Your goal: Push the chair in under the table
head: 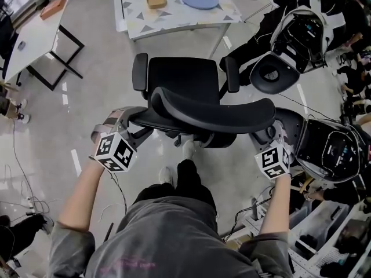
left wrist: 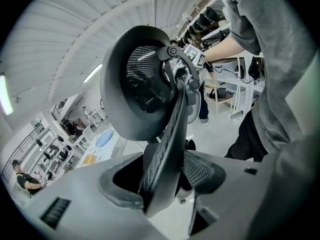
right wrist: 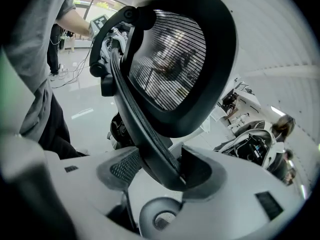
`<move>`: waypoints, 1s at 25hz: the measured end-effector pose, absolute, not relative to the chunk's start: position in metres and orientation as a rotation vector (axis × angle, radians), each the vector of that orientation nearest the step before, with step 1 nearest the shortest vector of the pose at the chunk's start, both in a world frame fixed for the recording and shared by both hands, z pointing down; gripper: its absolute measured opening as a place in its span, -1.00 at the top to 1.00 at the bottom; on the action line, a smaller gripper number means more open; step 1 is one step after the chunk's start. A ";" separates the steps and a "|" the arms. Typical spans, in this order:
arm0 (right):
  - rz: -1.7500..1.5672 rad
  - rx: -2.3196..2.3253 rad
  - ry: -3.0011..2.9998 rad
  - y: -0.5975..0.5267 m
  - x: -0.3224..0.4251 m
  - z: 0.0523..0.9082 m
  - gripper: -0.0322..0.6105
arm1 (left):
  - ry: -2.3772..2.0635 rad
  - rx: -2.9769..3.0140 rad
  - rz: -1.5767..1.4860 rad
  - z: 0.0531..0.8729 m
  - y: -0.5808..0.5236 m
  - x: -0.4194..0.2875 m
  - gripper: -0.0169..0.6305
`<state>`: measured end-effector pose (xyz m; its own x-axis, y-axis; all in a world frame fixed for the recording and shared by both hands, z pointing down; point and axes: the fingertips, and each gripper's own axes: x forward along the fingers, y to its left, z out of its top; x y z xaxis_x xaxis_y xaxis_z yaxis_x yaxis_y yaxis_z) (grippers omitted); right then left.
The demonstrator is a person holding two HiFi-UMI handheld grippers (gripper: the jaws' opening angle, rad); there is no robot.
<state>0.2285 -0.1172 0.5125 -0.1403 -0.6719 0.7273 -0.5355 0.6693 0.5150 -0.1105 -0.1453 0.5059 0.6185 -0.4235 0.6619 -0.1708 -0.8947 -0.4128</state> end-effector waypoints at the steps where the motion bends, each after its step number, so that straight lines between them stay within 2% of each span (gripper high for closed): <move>1: -0.159 0.961 -1.807 -0.123 0.229 0.513 0.12 | 0.479 -2.534 -1.158 0.506 -0.150 -0.110 0.18; 25: -0.213 0.921 -1.854 -0.269 0.264 0.513 0.12 | 0.583 -2.503 -1.285 0.512 -0.281 -0.074 0.18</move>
<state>0.2640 -0.2690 0.5126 -0.1970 -0.6760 0.7101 -0.4976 0.6930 0.5216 -0.0736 -0.2808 0.5123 0.5263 -0.4661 0.7111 -0.2288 -0.8831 -0.4095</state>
